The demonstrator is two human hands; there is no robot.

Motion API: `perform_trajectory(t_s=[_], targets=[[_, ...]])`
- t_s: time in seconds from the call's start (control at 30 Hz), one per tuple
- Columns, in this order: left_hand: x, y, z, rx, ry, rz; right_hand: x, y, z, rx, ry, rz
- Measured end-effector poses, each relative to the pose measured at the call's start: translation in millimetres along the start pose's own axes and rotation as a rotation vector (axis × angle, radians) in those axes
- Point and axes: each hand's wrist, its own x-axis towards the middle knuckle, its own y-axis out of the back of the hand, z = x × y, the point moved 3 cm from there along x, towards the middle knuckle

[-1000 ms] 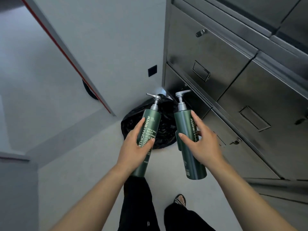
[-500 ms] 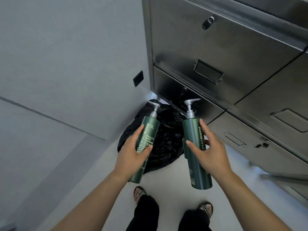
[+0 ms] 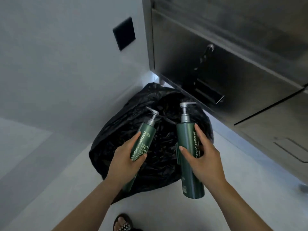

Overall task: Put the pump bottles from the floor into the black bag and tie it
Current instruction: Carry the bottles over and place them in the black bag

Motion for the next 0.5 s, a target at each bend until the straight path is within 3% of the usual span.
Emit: perform_trajectory(t_s=[0.23, 0.4, 0.5], targets=[[64, -80, -107, 0.178, -0.132, 0.034, 46, -78, 119, 0.038, 0.124, 0.025], [103, -108, -147, 0.331, -0.305, 0.052, 66, -96, 168, 0.091, 0.216, 0.132], [109, -114, -167, 0.349, -0.31, 0.085, 67, -103, 182, 0.103, 0.237, 0.149]])
